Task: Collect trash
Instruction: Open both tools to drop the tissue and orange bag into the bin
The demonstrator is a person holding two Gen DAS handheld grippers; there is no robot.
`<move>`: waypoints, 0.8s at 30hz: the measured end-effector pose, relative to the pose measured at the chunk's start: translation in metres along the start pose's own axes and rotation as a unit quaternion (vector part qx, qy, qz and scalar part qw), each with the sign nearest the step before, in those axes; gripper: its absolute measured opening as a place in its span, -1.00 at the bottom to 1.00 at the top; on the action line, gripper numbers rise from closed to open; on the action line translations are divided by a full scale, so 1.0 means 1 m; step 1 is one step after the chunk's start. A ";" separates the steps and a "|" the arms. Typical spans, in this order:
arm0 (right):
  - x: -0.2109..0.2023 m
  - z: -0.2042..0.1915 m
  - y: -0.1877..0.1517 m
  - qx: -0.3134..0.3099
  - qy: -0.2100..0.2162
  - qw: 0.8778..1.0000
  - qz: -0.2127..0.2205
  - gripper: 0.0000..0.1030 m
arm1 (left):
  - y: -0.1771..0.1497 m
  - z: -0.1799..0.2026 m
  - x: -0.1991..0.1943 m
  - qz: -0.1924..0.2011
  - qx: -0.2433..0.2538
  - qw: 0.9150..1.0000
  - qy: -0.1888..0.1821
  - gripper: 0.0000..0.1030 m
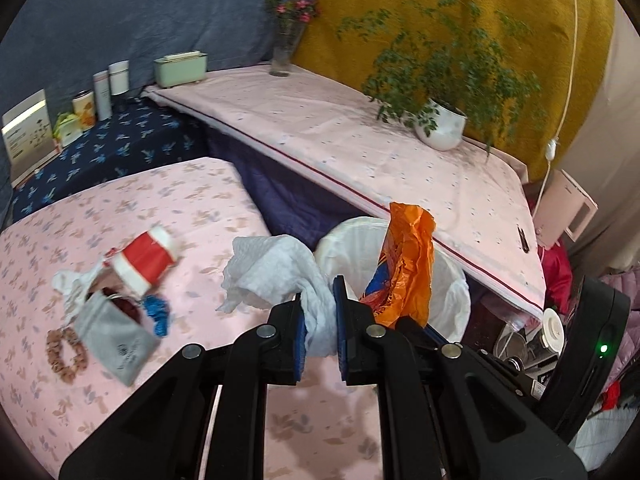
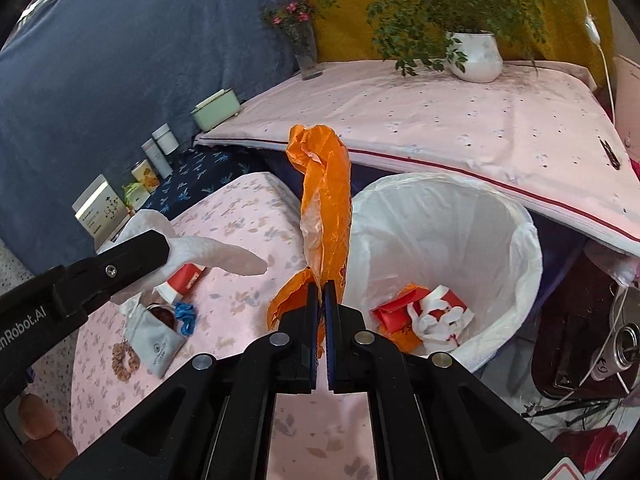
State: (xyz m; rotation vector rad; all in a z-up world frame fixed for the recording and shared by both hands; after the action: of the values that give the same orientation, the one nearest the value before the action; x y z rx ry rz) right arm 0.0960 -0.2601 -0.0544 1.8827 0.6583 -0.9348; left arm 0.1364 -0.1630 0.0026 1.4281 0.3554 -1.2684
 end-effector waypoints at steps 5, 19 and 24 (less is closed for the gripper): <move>0.000 0.038 0.001 0.034 -0.012 0.999 0.001 -0.93 | 0.008 0.031 0.020 -0.014 0.022 1.000 -0.010 -0.78; 0.008 0.097 0.003 0.089 -0.028 0.996 -0.007 -0.93 | 0.022 0.080 0.063 -0.042 0.048 0.997 -0.051 -0.74; 0.019 0.103 0.004 0.093 -0.029 0.995 -0.016 -0.92 | 0.024 0.077 0.073 -0.045 0.040 0.997 -0.040 -0.49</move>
State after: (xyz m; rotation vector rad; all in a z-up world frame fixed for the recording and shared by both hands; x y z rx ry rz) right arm 0.0749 -0.3523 -0.0992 2.0050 0.5857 -1.0999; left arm 0.1452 -0.2666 -0.0283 1.4370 0.3203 -1.4234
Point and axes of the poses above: each gripper's, at about its wrist camera, not at the fingertips, and x roughly the way its jaws point, z to its right, y to its top, the point moved 7 cm from there along x, roughly the way its jaws point, and after that the axes turned 14 degrees about -z, right-handed, at the moved point
